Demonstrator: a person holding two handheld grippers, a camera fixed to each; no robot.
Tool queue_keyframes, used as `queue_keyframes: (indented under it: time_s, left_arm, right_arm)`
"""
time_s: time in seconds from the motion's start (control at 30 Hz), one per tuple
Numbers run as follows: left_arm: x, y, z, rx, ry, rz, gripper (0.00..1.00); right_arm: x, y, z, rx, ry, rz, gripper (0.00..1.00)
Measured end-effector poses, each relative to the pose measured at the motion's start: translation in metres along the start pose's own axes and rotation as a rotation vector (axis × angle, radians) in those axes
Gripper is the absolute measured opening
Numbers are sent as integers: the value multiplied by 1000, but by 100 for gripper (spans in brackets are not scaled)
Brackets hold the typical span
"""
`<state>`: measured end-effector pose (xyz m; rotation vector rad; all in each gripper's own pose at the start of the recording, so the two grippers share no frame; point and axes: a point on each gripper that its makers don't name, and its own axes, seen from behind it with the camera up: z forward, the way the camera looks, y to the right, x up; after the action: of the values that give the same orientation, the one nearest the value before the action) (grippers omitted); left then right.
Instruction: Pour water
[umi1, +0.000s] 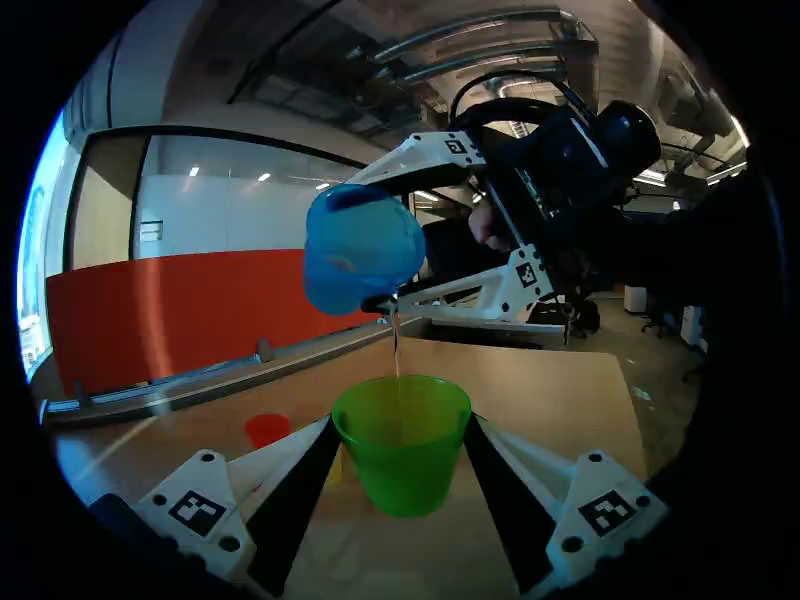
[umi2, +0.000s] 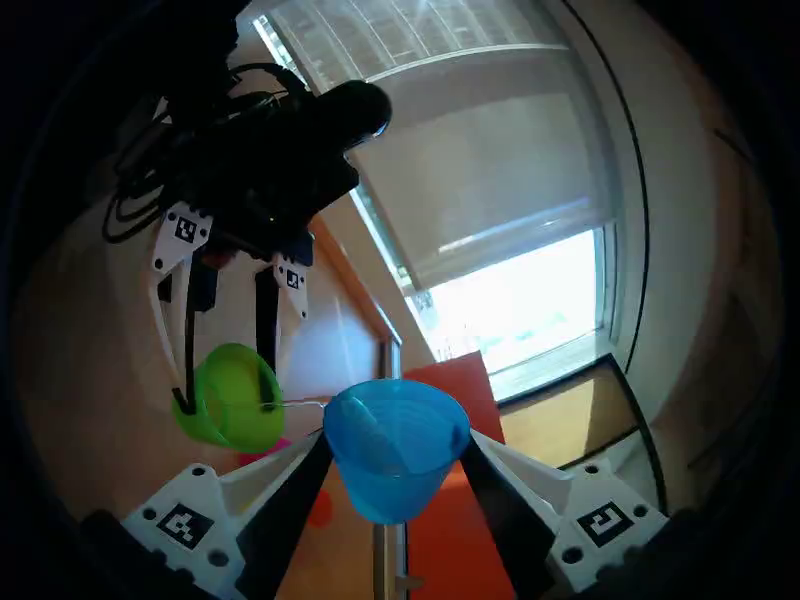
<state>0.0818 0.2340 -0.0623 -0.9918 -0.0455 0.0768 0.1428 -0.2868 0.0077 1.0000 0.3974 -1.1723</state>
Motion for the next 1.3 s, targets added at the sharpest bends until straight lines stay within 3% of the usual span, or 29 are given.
queue_keyframes:
  time_s: [1.3]
  left_arm:
    - [-1,2,2,-3,-4,6,86]
  right_arm:
    - [-1,9,0,-32,3,-71,91]
